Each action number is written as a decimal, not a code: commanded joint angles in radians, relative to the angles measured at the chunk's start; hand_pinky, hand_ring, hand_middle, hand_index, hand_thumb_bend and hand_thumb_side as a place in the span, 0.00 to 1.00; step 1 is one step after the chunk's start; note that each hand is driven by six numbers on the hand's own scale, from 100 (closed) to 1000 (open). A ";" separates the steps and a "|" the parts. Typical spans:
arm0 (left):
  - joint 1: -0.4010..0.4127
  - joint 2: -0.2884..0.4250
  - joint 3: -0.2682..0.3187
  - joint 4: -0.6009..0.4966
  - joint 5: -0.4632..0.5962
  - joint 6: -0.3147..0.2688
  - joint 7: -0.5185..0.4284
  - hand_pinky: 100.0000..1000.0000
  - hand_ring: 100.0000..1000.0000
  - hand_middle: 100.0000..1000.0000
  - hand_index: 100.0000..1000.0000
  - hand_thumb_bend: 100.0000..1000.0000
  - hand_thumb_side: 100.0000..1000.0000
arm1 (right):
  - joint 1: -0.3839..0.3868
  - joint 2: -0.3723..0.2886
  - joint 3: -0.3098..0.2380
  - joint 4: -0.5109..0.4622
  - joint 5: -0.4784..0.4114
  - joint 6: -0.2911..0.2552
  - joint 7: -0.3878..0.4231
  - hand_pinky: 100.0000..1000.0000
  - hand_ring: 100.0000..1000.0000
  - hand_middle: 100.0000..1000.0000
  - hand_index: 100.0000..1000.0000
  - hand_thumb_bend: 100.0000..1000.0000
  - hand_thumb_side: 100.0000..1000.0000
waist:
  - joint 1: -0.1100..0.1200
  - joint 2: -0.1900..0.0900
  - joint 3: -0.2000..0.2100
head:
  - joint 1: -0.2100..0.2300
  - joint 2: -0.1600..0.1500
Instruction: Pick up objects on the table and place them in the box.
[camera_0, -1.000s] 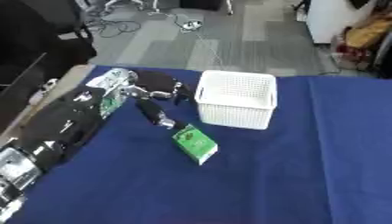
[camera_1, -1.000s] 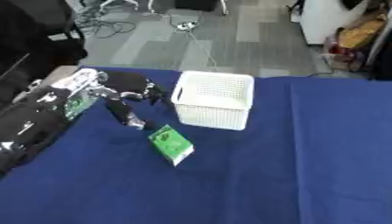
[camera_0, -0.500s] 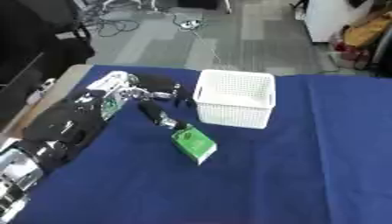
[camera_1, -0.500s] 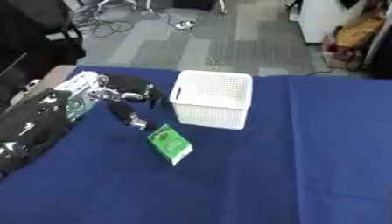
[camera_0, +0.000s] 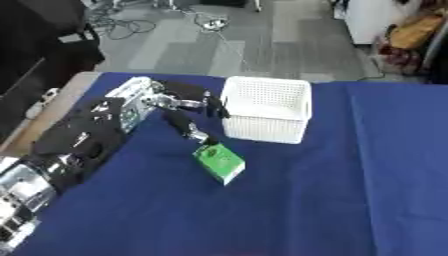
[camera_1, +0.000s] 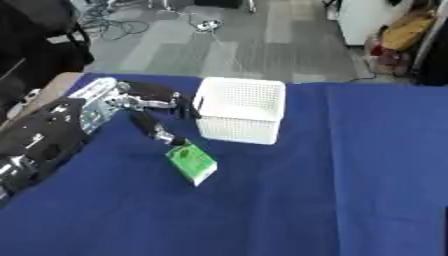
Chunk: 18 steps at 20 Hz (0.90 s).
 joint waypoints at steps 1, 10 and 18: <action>-0.034 0.011 0.002 -0.008 0.020 -0.233 -0.267 0.57 0.68 0.79 0.89 0.28 0.90 | -0.022 0.001 0.000 -0.015 -0.004 0.001 0.006 0.16 0.21 0.24 0.47 0.00 1.00 | -0.001 -0.008 -0.001 | 0.012 0.004; -0.048 0.021 -0.018 -0.048 -0.034 -0.233 -0.330 0.60 0.72 0.83 0.94 0.25 0.85 | -0.019 -0.001 0.002 -0.015 -0.007 0.004 0.014 0.16 0.21 0.24 0.48 0.00 1.00 | 0.001 -0.012 0.003 | 0.009 0.006; -0.053 0.035 -0.042 -0.093 -0.103 -0.233 -0.345 0.62 0.75 0.84 0.95 0.26 0.84 | -0.018 -0.004 0.004 -0.015 -0.010 0.006 0.020 0.16 0.21 0.24 0.48 0.00 1.00 | 0.002 -0.012 0.004 | 0.010 0.011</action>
